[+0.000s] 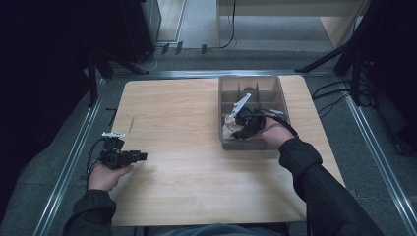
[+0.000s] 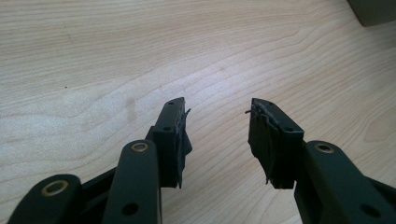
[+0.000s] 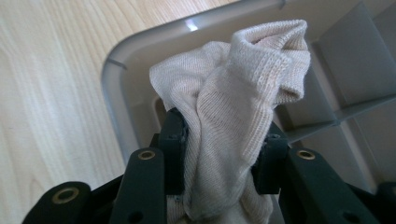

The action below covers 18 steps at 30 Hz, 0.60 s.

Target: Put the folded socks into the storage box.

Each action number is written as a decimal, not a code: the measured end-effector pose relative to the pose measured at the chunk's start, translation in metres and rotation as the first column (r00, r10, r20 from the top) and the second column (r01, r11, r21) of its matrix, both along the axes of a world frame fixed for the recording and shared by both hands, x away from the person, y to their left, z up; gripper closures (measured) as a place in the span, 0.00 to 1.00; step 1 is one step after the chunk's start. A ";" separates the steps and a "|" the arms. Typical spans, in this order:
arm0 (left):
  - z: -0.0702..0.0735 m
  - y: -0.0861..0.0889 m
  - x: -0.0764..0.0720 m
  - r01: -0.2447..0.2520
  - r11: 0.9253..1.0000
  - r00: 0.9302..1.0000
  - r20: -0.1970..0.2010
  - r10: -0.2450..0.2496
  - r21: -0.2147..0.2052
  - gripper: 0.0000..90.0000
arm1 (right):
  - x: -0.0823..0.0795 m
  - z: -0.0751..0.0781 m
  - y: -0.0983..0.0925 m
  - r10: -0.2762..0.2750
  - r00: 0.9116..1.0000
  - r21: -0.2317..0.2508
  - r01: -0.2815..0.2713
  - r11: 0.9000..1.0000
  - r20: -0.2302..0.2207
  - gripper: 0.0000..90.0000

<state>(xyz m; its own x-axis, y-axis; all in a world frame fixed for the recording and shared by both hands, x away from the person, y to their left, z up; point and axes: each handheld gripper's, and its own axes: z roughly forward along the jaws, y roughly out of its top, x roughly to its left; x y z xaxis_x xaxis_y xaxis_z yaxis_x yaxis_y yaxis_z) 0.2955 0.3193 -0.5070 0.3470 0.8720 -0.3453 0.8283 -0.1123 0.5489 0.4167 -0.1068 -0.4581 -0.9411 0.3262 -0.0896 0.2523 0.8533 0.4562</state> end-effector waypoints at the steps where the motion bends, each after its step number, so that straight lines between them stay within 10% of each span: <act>1: 0.000 0.000 0.000 0.000 1.000 1.000 0.001 0.000 0.001 0.62 | 0.000 -0.001 0.000 -0.001 1.000 -0.004 0.001 1.000 0.002 0.70; 18: 0.000 0.002 0.000 -0.004 1.000 1.000 0.003 0.004 -0.010 0.61 | 0.007 -0.001 -0.004 -0.057 0.996 0.038 0.059 0.998 -0.066 0.43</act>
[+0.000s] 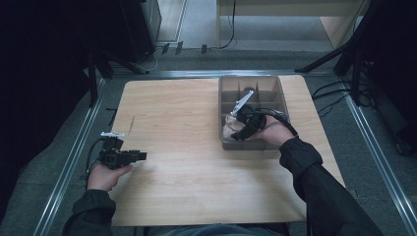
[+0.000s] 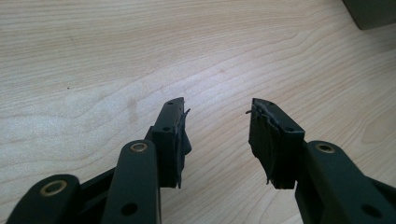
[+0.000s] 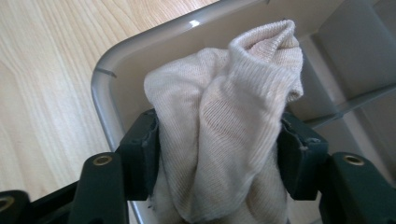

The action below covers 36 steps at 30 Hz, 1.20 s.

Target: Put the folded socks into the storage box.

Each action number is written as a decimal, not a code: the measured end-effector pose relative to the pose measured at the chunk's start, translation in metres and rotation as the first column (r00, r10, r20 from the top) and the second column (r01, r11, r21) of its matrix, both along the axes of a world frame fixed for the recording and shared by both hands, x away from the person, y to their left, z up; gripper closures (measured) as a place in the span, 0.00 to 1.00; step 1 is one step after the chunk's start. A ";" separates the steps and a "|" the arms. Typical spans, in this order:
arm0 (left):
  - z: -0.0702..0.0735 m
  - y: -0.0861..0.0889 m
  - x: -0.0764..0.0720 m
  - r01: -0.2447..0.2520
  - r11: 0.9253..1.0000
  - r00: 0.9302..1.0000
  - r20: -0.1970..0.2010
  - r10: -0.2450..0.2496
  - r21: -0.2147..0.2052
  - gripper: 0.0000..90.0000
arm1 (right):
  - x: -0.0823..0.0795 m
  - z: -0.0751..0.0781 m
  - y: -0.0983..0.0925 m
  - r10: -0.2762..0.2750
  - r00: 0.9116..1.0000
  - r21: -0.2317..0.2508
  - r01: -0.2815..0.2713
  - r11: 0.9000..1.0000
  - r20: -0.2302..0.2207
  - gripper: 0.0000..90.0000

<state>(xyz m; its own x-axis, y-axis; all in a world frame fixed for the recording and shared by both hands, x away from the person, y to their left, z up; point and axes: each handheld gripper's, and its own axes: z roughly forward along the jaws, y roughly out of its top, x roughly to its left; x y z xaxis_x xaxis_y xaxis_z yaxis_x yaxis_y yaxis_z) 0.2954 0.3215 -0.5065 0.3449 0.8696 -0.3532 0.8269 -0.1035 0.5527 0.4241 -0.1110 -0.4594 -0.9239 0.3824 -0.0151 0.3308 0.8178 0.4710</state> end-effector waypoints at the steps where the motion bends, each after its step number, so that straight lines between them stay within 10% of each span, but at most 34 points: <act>1: 0.000 0.001 0.000 0.002 1.000 1.000 0.001 -0.002 -0.009 0.61 | 0.001 0.000 -0.001 0.001 1.000 0.005 -0.001 1.000 -0.007 0.42; 22: 0.001 0.001 -0.001 0.003 1.000 1.000 0.006 -0.003 -0.009 0.60 | -0.002 0.019 -0.011 -0.056 0.998 0.070 0.056 0.996 0.002 0.25; 36: 0.001 0.002 -0.001 -0.005 1.000 1.000 0.011 0.006 -0.004 0.61 | -0.008 0.047 -0.016 -0.003 0.997 0.085 -0.004 0.996 0.083 0.50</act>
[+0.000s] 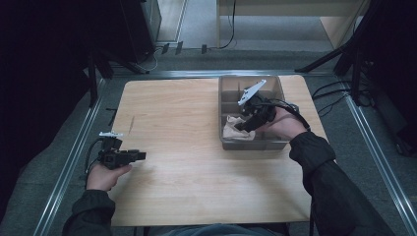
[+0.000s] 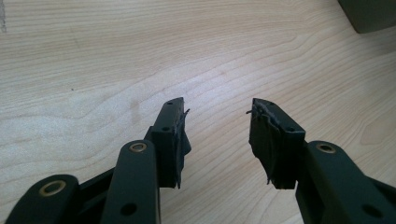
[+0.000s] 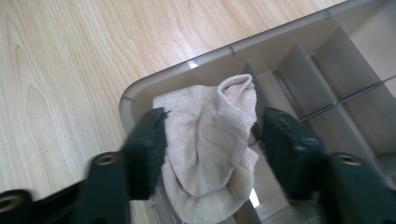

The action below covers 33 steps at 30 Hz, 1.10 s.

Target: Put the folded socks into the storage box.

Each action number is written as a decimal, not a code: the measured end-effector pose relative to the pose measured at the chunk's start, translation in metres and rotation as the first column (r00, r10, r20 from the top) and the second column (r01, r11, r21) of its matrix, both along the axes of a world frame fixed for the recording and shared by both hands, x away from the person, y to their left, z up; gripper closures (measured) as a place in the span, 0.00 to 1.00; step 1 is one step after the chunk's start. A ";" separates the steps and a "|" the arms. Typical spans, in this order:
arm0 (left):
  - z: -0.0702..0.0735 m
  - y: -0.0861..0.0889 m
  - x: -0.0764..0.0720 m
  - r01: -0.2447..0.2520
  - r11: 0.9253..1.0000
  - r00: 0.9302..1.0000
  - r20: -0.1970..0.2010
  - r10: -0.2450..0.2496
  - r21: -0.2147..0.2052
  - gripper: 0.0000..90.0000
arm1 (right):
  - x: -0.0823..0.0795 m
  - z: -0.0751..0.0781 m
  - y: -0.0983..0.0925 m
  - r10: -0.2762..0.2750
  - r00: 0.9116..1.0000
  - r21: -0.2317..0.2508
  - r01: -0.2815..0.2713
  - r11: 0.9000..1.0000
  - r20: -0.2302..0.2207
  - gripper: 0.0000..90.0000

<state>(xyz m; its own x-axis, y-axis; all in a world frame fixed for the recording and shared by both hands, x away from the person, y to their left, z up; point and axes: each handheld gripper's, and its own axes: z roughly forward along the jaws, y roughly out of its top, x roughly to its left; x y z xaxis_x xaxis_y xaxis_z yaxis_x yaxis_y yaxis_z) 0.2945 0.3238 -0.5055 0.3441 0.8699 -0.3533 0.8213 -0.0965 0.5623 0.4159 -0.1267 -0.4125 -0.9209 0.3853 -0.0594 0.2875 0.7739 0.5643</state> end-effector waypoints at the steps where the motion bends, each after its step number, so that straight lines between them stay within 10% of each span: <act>1: 0.000 0.000 0.000 -0.005 1.000 1.000 0.004 0.005 0.003 0.61 | 0.000 0.000 0.001 0.000 1.000 -0.005 0.000 1.000 0.002 0.55; 9: 0.003 0.002 -0.001 -0.024 1.000 0.999 0.028 0.024 0.006 0.62 | -0.007 0.004 0.003 0.013 0.989 -0.024 -0.010 1.000 0.146 0.98; 21: 0.003 0.001 -0.001 -0.013 1.000 1.000 0.025 0.012 0.010 0.62 | 0.011 -0.015 -0.002 -0.061 0.990 -0.048 0.067 0.997 0.127 1.00; 33: 0.002 0.000 -0.001 -0.006 1.000 1.000 0.021 0.006 0.011 0.62 | 0.003 -0.041 0.009 -0.004 0.999 -0.099 0.010 0.995 0.054 1.00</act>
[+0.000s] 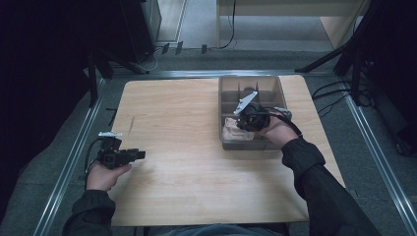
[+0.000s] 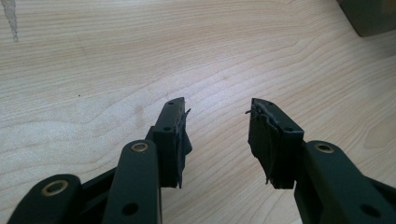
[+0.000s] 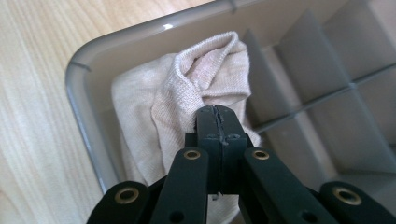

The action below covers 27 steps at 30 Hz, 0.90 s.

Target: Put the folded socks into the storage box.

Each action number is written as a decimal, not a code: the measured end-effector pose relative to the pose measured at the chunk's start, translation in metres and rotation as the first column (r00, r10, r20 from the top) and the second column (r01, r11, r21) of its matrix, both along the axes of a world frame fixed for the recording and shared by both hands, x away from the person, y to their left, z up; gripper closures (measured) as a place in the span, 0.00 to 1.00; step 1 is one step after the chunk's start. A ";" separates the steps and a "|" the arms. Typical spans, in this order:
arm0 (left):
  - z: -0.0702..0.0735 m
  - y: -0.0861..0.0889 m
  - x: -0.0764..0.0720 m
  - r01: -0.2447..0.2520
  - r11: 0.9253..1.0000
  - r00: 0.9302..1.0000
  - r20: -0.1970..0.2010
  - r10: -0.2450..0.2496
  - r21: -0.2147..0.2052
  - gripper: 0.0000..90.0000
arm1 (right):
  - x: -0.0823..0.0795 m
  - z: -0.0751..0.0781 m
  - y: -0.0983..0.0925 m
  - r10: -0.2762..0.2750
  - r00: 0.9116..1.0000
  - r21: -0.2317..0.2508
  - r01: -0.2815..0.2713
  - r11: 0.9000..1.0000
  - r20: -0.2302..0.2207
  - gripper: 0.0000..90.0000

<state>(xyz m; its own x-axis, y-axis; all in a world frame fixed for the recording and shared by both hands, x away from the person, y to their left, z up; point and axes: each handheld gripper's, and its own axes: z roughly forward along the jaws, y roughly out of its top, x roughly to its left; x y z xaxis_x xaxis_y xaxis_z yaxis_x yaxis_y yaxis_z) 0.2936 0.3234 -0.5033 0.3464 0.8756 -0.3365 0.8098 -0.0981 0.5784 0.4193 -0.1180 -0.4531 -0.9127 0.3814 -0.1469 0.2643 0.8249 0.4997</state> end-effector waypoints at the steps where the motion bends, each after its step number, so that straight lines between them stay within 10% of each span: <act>1: 0.000 0.000 0.000 0.000 1.000 1.000 0.000 0.000 -0.001 0.62 | -0.001 -0.001 0.001 0.000 1.000 -0.006 0.000 1.000 -0.005 1.00; 27: -0.001 0.000 0.000 0.006 1.000 1.000 -0.003 -0.006 -0.001 0.62 | 0.000 -0.029 0.033 0.064 0.991 -0.081 -0.074 0.994 -0.120 1.00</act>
